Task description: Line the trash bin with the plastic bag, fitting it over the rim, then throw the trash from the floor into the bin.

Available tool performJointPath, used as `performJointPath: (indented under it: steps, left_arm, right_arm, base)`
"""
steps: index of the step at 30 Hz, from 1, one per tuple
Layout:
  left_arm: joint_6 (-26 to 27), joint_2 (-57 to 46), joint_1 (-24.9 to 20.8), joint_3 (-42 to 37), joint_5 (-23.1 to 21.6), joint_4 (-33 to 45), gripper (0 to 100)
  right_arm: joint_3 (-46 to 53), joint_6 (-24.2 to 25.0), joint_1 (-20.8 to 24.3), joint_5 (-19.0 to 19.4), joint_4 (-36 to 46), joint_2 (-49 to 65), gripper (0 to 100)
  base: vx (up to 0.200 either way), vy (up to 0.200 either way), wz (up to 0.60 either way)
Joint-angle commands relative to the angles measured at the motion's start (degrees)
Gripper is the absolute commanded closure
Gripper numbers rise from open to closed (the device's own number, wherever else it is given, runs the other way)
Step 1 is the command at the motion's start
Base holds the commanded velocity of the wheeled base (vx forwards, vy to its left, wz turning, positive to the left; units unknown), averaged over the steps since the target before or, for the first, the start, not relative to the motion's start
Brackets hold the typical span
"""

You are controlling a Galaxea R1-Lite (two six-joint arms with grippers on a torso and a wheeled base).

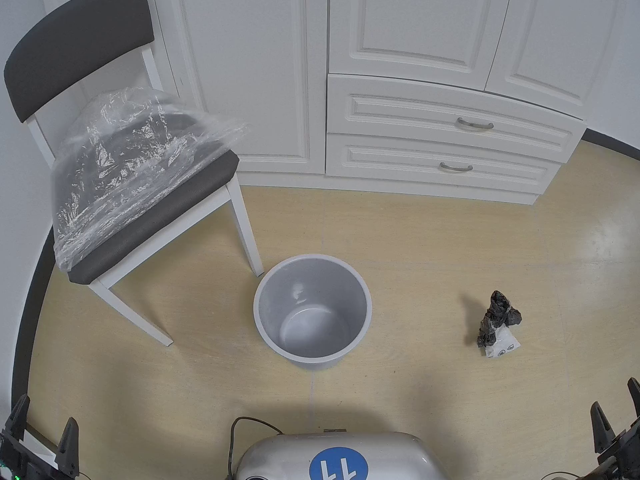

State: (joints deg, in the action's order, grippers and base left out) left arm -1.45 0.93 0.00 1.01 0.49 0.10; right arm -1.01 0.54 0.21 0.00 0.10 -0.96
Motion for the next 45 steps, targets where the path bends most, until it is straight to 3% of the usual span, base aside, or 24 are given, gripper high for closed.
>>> performJointPath:
  steps: [1, 40, 45]
  left_arm:
    - [-0.04, -0.75, 0.0, -1.01, 0.13, -0.01, 0]
    - [-0.31, -0.93, 0.0, -1.01, 0.3, -0.19, 0]
    - [5.85, -0.93, 0.09, -1.01, -2.6, -0.36, 0]
  right_arm:
    - [0.92, -0.01, 0.06, -0.09, -0.01, 0.96, 0]
    - [0.92, 0.08, -0.03, 0.0, -0.01, 0.96, 0]
    - [0.92, -5.11, -0.21, 1.76, 0.17, 0.96, 0]
  base:
    - [0.0, 0.0, 0.0]
    - [0.0, 0.0, 0.0]
    - [0.0, 0.0, 0.0]
